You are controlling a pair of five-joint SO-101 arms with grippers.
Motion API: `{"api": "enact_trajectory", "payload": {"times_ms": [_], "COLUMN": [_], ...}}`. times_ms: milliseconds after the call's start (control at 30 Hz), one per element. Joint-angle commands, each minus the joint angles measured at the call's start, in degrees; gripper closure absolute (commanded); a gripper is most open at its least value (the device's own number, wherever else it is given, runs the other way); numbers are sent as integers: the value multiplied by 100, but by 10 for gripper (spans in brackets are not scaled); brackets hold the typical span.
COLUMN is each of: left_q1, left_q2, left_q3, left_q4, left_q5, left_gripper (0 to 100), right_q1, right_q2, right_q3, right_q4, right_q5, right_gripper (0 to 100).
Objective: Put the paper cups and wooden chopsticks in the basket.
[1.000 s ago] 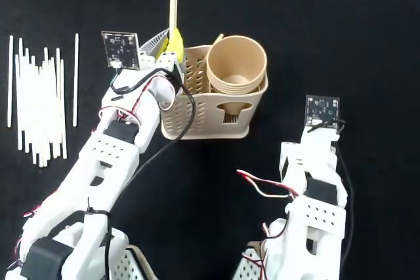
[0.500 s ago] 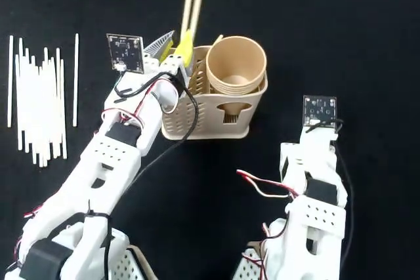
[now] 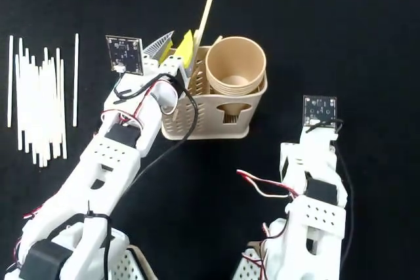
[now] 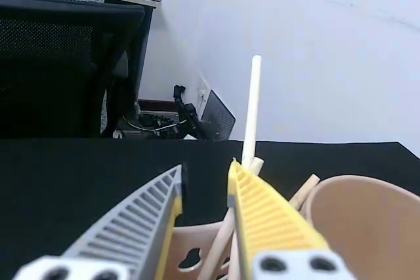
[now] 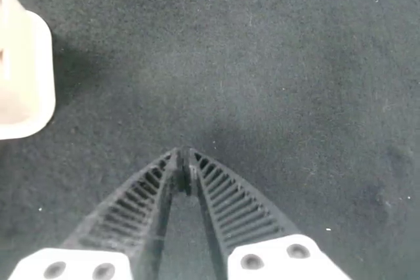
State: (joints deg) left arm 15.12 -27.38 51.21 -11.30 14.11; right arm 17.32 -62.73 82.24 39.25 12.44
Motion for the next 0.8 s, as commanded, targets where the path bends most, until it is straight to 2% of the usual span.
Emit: {"api": "enact_trajectory", "payload": {"times_ms": [0, 133, 333, 433, 767], "left_q1": [171, 444, 611, 479, 391], "left_q2": [-9, -53, 149, 211, 255], "left_q3": [-57, -549, -1930, -2299, -2835], "left_q4": [-35, 404, 2549, 3191, 3288], "left_q5": [-26, -35, -35, -35, -9], "left_gripper": [873, 873, 805, 805, 805], "right_q1": [-44, -44, -44, -44, -44], "right_q2": [-84, -84, -84, -84, -84], "right_q3": [-48, -48, -48, -48, -48], "right_q4": [-114, -114, -114, -114, -114], "right_q5": [35, 35, 35, 35, 35], "right_gripper": [983, 983, 983, 983, 983]}}
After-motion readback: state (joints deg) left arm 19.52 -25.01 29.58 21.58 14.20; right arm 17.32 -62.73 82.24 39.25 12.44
